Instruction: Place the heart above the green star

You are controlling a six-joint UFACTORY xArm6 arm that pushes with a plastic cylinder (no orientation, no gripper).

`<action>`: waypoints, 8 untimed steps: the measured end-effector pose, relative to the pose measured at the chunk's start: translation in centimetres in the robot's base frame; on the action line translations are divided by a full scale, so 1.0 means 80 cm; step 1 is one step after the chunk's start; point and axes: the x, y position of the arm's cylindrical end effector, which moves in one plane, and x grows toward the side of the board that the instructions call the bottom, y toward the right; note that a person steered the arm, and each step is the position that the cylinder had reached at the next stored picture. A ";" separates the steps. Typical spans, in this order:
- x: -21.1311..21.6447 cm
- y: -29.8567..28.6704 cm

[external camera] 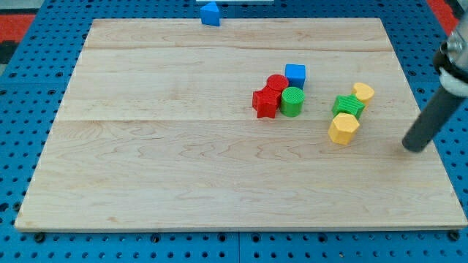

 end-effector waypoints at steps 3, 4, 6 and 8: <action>-0.096 -0.058; -0.117 -0.077; -0.072 -0.110; -0.067 -0.092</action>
